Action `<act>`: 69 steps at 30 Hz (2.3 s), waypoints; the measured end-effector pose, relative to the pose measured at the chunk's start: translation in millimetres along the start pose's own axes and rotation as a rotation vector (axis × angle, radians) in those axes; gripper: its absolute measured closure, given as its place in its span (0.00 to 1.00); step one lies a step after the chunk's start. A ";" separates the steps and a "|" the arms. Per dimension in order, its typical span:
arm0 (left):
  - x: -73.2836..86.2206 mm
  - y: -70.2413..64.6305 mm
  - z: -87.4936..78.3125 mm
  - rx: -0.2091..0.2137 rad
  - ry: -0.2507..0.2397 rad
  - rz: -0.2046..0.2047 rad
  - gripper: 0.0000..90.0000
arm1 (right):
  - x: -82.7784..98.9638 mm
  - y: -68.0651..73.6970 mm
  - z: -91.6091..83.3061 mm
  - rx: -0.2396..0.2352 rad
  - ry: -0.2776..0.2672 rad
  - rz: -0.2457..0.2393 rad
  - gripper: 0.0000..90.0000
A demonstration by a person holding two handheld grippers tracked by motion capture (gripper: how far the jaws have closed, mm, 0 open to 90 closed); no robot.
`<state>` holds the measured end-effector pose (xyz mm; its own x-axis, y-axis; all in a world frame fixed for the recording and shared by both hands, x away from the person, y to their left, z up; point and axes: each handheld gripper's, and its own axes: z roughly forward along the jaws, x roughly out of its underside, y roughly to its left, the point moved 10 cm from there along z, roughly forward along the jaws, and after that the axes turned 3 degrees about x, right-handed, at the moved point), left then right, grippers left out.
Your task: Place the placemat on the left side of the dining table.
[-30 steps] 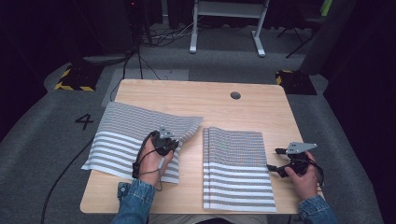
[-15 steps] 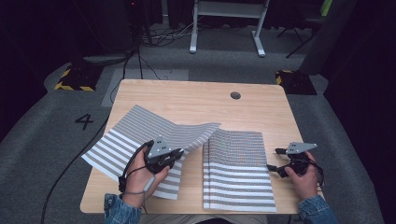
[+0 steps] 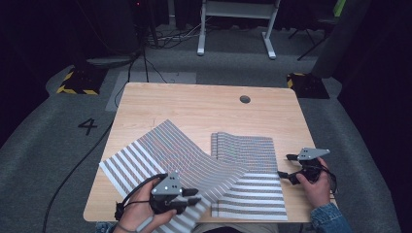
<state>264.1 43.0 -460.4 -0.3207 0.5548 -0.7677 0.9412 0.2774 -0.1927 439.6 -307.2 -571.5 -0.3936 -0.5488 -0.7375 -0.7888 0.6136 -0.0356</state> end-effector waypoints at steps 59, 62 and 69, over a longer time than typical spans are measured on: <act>143.7 190.7 -61.3 -0.815 0.118 -0.712 0.28 | -0.1 0.1 0.0 0.001 -0.001 0.001 0.14; 142.3 191.6 -60.7 -0.813 0.121 -0.698 0.30 | -0.1 0.1 0.0 0.001 0.000 0.001 0.14; 132.1 188.7 -51.4 -0.777 0.079 -0.627 0.62 | 0.0 0.1 0.0 0.001 0.000 0.002 0.14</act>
<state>393.9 208.9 -566.8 -0.7680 0.1752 -0.6160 0.2783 0.9576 -0.0747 439.6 -307.1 -571.5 -0.3949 -0.5477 -0.7376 -0.7877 0.6151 -0.0349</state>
